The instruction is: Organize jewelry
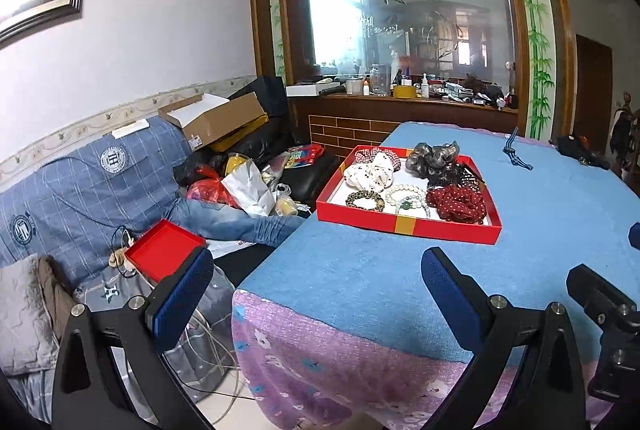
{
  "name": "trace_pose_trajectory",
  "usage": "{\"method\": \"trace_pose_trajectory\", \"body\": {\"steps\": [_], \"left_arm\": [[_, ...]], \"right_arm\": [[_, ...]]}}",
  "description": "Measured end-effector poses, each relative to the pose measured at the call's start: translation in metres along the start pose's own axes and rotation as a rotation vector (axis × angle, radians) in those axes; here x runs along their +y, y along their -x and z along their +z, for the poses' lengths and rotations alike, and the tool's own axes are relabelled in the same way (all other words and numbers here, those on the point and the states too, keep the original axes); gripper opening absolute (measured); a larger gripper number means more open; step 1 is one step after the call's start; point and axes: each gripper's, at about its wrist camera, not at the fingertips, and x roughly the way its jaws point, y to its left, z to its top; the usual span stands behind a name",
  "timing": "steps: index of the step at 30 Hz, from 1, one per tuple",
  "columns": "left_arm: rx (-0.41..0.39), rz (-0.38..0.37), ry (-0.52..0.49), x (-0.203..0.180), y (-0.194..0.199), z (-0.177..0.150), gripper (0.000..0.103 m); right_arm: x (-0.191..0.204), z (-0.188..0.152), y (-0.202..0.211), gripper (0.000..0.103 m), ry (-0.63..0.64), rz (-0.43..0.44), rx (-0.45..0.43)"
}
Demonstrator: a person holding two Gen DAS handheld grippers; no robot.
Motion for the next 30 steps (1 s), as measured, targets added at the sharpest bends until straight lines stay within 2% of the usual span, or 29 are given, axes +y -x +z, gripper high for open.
{"method": "trace_pose_trajectory", "body": {"steps": [9,30], "left_arm": [[0.018,0.009,0.019,0.005,-0.006,-0.007,0.103],[0.046,0.048,0.02,0.006,-0.014,-0.013,0.103]], "right_arm": [[0.002,-0.001,-0.007,0.103,0.007,-0.005,0.035],[0.015,-0.005,-0.008,0.103,0.063,-0.033,0.034]]}}
